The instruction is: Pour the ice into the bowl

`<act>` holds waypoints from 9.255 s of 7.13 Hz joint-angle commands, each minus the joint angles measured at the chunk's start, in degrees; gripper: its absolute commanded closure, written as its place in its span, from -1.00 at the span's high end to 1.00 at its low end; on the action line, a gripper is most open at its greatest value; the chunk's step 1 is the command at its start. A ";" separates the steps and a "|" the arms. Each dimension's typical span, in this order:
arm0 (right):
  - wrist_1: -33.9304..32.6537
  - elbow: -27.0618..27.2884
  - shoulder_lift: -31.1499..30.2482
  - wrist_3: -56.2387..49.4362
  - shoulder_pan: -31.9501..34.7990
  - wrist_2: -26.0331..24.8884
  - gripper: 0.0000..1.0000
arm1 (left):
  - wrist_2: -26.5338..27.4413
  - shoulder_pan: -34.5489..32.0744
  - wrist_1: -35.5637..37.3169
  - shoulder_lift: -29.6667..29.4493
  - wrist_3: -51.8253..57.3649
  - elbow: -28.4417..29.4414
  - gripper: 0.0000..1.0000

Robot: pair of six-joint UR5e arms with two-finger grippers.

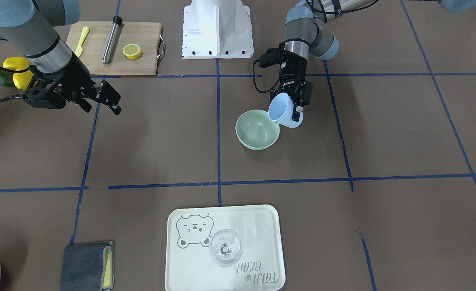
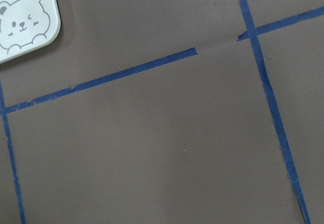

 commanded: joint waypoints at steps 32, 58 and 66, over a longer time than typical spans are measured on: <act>-0.18 1.40 0.47 0.53 0.27 -0.52 1.00 | 6.24 -3.49 -5.42 30.86 -82.52 3.82 -1.00; -0.26 1.93 0.47 0.62 0.45 -0.09 1.00 | -28.33 -2.78 -11.52 39.65 -75.15 -2.99 1.00; -0.26 -5.15 15.54 17.89 -18.77 -15.98 1.00 | -60.32 -22.70 -11.79 48.88 -41.20 -12.58 1.00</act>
